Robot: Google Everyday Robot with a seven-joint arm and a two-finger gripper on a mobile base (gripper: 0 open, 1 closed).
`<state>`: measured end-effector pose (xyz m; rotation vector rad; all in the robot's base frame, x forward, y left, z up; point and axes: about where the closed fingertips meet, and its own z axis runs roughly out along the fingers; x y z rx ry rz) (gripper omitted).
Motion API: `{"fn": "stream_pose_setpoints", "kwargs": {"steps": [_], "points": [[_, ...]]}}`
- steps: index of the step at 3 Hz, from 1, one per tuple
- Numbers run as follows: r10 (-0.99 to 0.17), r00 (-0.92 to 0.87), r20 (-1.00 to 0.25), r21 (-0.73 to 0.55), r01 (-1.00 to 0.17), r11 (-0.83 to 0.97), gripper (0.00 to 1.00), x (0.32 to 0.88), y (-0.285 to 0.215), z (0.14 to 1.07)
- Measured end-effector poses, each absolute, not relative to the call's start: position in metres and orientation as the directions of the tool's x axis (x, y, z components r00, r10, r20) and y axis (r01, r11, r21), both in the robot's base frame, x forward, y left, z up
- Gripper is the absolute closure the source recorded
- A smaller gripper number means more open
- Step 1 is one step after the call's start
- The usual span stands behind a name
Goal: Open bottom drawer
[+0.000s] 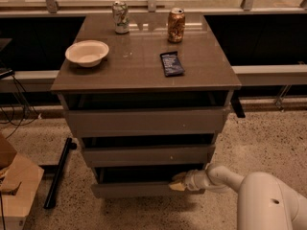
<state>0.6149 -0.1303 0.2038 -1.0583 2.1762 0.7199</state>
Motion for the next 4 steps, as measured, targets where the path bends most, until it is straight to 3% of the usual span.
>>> {"fn": "stream_pose_setpoints", "kwargs": {"steps": [2, 3, 4], "points": [[-0.498, -0.495, -0.712, 0.205, -0.825, 0.526, 0.07, 0.615, -0.127, 0.202], [-0.630, -0.448, -0.635, 0.160, -0.873, 0.461, 0.00, 0.606, -0.122, 0.192], [-0.760, -0.382, -0.526, 0.164, -0.922, 0.351, 0.00, 0.584, -0.128, 0.176]]}}
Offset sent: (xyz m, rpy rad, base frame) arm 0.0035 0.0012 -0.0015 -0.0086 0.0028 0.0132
